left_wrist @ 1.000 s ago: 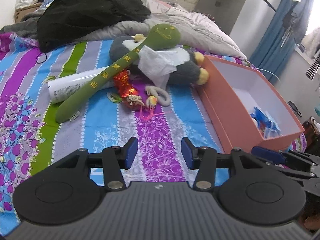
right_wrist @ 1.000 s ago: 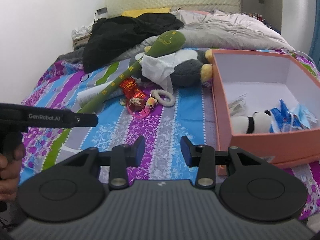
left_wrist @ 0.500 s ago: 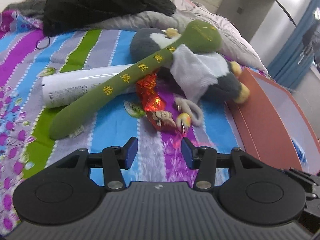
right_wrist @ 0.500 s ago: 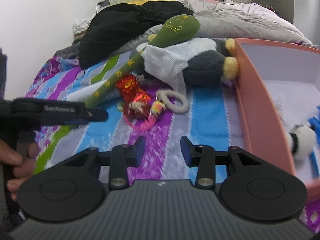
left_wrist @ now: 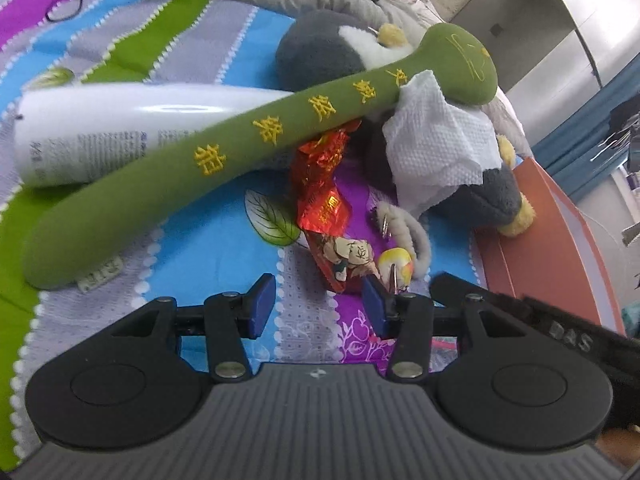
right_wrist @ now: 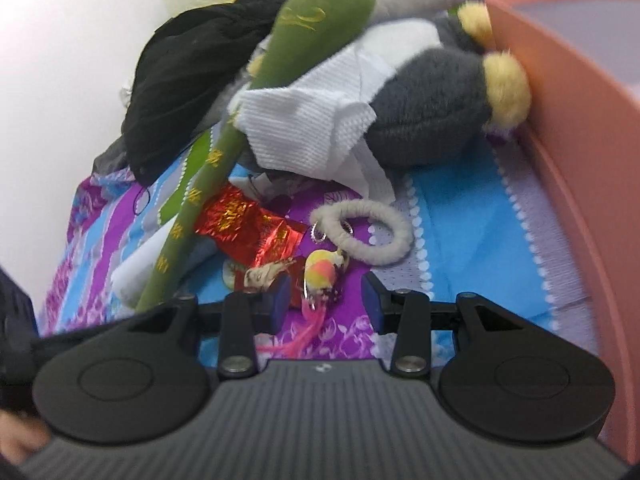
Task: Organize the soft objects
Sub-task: 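Grasp the small yellow toy with the right tool while the left tool grasps the candy wrapper, then lift the yellow toy with the right tool while the left tool lifts the wrapper, then move both held items over the orange box and open both tools, then withdraw both open tools from the box back toward the pile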
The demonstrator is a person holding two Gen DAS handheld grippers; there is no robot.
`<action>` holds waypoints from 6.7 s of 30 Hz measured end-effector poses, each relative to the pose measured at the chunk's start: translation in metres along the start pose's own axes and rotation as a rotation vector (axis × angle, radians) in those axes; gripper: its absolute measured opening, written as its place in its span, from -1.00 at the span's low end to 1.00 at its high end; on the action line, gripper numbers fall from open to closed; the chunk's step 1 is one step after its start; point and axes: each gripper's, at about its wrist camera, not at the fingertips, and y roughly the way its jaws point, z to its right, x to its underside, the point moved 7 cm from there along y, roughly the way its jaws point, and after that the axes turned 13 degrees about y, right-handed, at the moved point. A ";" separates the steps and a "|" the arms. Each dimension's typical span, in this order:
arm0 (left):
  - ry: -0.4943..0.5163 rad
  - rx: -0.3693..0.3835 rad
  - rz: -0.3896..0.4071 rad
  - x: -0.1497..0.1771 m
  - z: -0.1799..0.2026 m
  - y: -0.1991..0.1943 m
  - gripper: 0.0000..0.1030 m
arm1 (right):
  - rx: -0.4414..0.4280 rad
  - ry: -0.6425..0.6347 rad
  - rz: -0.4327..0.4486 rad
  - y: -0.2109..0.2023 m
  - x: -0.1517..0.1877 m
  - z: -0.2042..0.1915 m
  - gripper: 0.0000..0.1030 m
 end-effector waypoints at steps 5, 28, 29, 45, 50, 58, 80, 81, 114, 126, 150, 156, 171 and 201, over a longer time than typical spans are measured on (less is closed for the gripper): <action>0.006 0.027 0.009 -0.001 -0.002 0.008 0.01 | -0.018 0.097 -0.063 0.025 0.001 0.004 -0.18; -0.008 0.060 -0.005 0.036 0.020 -0.026 -0.82 | 0.046 -0.015 -0.018 -0.022 0.016 0.002 -0.52; -0.006 0.060 -0.011 0.040 0.022 -0.030 -0.82 | 0.052 -0.023 -0.015 -0.027 0.019 0.005 -0.52; 0.093 0.039 -0.116 0.105 0.064 -0.079 -0.82 | 0.166 -0.193 -0.066 -0.099 0.086 0.035 -0.52; 0.107 0.030 -0.151 0.119 0.070 -0.081 -0.81 | 0.186 -0.242 -0.073 -0.110 0.102 0.036 -0.52; 0.131 0.006 -0.185 0.123 0.072 -0.081 -0.48 | 0.226 -0.247 -0.063 -0.110 0.109 0.049 -0.52; 0.345 -0.112 -0.215 0.110 0.098 -0.053 0.37 | 0.209 -0.309 -0.032 -0.118 0.117 0.054 -0.52; 0.347 -0.116 -0.222 0.111 0.097 -0.049 0.37 | 0.210 -0.318 -0.030 -0.118 0.118 0.054 -0.52; 0.380 -0.056 -0.042 0.053 0.165 -0.135 -0.02 | 0.129 -0.278 0.178 -0.200 0.071 0.024 -0.52; 0.435 0.029 0.115 -0.021 0.237 -0.159 -0.02 | 0.126 -0.283 0.426 -0.272 -0.016 0.013 -0.52; 0.529 0.183 -0.110 -0.053 0.368 0.000 -0.01 | 0.330 -0.055 0.300 -0.254 -0.117 0.149 -0.52; 0.553 0.149 -0.204 -0.037 0.366 0.043 -0.01 | 0.378 -0.017 0.207 -0.229 -0.103 0.185 -0.51; 0.572 0.124 -0.239 -0.030 0.354 0.055 0.08 | 0.415 -0.006 0.172 -0.219 -0.091 0.197 -0.23; 0.604 0.126 0.141 -0.037 0.332 -0.128 0.08 | 0.159 -0.171 0.462 -0.308 -0.061 0.069 -0.20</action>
